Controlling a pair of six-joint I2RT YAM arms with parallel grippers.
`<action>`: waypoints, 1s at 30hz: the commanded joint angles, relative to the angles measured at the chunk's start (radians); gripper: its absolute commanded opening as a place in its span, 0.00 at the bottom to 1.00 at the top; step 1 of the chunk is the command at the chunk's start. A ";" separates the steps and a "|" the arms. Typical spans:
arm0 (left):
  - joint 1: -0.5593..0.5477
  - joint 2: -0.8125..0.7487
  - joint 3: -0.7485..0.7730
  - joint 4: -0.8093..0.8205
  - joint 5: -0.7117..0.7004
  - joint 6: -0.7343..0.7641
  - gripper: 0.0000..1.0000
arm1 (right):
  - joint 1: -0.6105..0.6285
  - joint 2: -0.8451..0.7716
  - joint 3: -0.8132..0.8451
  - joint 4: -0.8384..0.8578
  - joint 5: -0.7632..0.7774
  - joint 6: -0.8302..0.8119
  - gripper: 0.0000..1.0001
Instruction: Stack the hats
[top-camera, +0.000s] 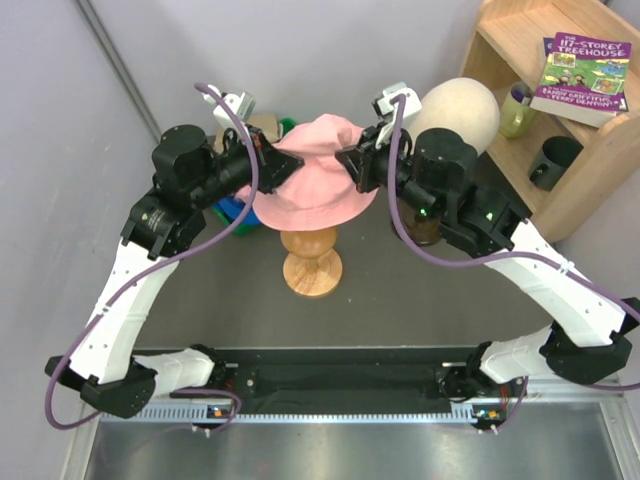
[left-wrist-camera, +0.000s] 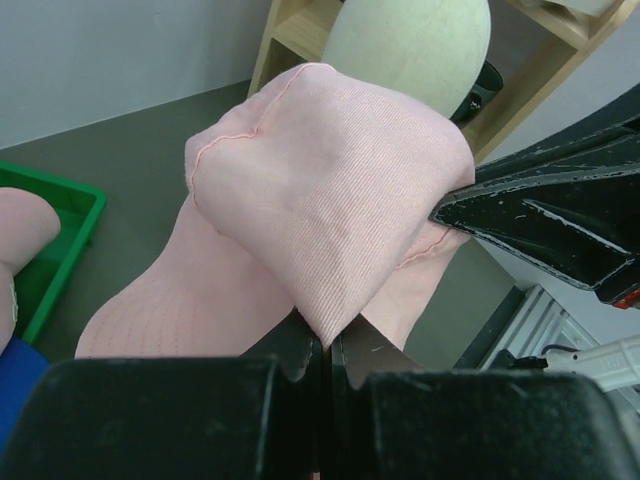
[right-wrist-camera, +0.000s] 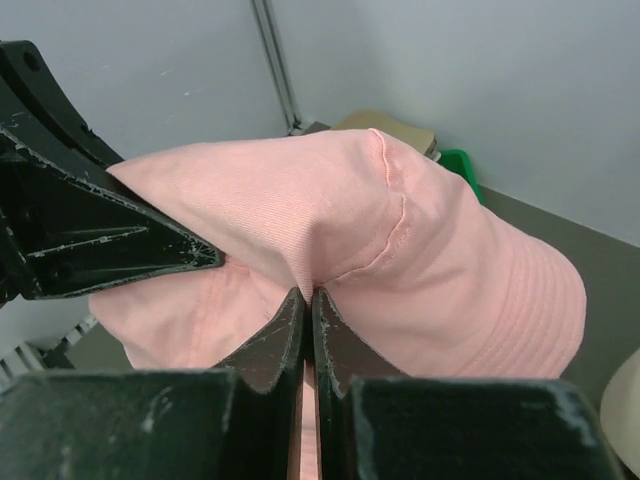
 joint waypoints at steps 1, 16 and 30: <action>-0.003 0.001 0.056 0.094 0.009 -0.018 0.00 | 0.013 -0.021 0.067 0.029 0.085 -0.054 0.00; -0.054 0.317 0.297 0.340 0.083 -0.125 0.30 | -0.127 -0.023 0.333 -0.045 0.309 -0.249 0.00; -0.054 0.211 0.228 0.197 -0.139 -0.016 0.99 | -0.522 0.017 0.411 -0.022 0.131 -0.246 0.00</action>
